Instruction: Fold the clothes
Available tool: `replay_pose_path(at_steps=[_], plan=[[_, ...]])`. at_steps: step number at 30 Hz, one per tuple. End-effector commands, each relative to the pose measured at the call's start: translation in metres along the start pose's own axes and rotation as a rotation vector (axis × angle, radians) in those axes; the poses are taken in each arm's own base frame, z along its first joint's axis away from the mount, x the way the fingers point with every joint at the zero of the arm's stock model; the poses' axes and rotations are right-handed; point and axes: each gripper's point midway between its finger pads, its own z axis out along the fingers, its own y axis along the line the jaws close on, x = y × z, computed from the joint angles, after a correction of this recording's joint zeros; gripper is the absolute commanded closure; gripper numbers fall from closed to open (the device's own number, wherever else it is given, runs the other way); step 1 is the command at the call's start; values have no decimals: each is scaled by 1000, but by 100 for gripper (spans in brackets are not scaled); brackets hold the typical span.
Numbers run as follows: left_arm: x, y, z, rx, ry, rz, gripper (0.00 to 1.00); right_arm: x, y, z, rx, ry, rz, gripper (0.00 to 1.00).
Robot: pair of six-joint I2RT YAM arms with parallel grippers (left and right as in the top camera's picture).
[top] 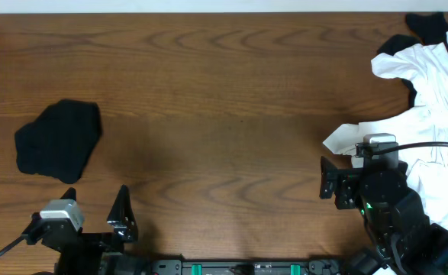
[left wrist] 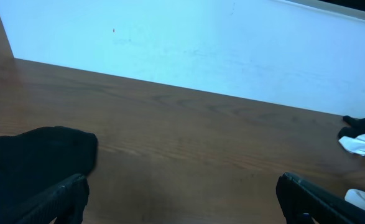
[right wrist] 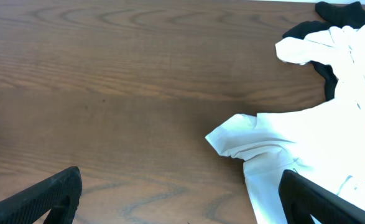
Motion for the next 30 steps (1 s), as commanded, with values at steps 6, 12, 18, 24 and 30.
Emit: replay_pose_path(at_steps=[6,12,18,24,30], plan=[[0,2,0,-8,-1,-4,2,1,-5,1,25,-2,5,1],[0,2,0,-8,-1,-4,2,12,-53,-2,199,46,15,1],[0,2,0,-8,-1,-4,2,16,-87,-23,302,-28,132,1],[0,2,0,-8,-1,-4,2,30,-107,-47,346,-139,214,1],[0,2,0,-8,-1,-4,2,57,-120,-52,393,-197,266,1]])
